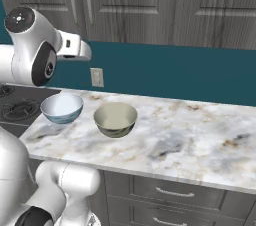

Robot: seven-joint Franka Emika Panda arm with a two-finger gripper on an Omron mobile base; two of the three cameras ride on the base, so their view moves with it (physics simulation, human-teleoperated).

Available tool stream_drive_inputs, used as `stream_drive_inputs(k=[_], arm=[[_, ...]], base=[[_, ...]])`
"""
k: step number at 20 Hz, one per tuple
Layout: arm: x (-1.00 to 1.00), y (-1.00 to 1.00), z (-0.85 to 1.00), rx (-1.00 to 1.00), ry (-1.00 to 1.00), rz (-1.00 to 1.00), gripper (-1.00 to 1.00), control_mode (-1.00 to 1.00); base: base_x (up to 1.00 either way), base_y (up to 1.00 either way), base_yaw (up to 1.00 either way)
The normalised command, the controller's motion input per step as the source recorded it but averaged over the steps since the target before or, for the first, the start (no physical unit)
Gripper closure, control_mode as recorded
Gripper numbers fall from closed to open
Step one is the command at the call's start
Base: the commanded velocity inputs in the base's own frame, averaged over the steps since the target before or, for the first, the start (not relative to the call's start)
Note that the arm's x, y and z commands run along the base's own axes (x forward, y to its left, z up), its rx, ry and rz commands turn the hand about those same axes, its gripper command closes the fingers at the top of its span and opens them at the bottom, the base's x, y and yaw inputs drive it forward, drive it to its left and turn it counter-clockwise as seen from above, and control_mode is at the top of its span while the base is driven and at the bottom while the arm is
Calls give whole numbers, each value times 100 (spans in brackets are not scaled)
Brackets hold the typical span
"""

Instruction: Open the cabinet. Pick the bowls from the counter and place them in the cabinet. Then close the cabinet.

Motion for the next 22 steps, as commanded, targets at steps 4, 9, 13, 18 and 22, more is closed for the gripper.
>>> stream_drive_inputs(k=[4,9,13,18,22], arm=[[0,2,60,-3,-22,0,-100,-100],[21,0,32,0,2,0,-100,-100],[48,1,16,0,1,0,-100,-100],[44,0,28,-1,2,0,-100,-100],[36,0,9,-3,-8,0,-100,-100]], base=[[0,0,0],[0,0,0],[0,0,0],[0,0,0],[0,0,0]])
